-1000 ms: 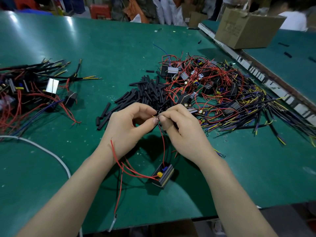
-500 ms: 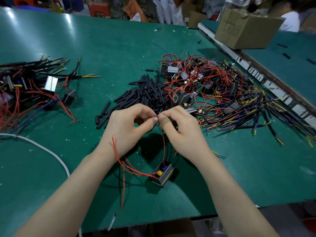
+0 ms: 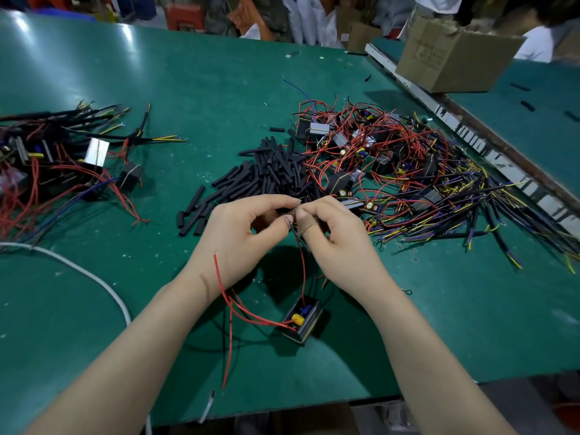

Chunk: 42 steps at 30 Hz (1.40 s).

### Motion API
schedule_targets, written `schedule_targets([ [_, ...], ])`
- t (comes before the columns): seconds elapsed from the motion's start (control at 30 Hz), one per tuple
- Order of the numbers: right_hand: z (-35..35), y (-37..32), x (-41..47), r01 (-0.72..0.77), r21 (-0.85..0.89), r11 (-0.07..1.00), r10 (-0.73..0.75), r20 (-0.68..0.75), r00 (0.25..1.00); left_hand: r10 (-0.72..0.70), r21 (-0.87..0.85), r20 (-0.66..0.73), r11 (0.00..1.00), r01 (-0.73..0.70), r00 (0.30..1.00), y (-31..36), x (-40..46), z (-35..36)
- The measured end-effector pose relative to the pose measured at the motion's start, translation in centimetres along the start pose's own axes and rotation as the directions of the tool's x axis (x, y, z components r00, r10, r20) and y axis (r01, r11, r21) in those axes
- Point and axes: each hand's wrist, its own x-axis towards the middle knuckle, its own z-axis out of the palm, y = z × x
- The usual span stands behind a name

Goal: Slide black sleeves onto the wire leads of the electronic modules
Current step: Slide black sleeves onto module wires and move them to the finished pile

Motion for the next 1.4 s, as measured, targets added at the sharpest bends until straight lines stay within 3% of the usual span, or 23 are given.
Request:
schedule_targets([
  [0.2,-0.3,-0.4,0.0,-0.213,0.142,0.967,0.199,0.106,0.974,0.156,0.020,0.022,0.987,-0.157,0.987,0.1,-0.1,0.1],
  [0.3,-0.3,-0.3,0.0,-0.260,0.242,0.935,0.247,0.083,0.966,0.066,-0.039,-0.002,0.997,-0.066,0.998,-0.1,-0.2,0.1],
  [0.43,-0.1,-0.1,0.0,-0.059,0.045,0.997,0.061,-0.060,0.996,-0.190,-0.146,0.015,0.971,0.191,0.982,-0.5,-0.1,0.2],
  [0.63,0.2,0.2,-0.1,0.140,-0.126,0.982,-0.159,-0.161,0.974,-0.243,-0.249,0.170,0.927,0.281,0.955,-0.2,0.5,0.0],
  [0.83,0.3,0.2,0.1,0.175,-0.143,0.974,-0.200,-0.183,0.963,-0.275,-0.266,0.169,0.912,0.313,0.946,-0.6,0.8,-0.3],
  [1.03,0.3,0.1,0.1,0.192,-0.045,0.980,-0.197,-0.180,0.964,-0.191,-0.322,0.153,0.918,0.232,0.970,0.2,0.4,-0.7],
  [1.2,0.4,0.0,0.1,0.212,-0.035,0.977,-0.215,-0.199,0.956,-0.228,-0.409,0.193,0.865,0.289,0.954,0.6,0.2,-0.7],
  [1.4,0.1,0.1,0.2,0.232,-0.088,0.969,-0.244,-0.170,0.955,-0.249,-0.385,0.214,0.867,0.316,0.944,0.3,0.4,-0.5],
])
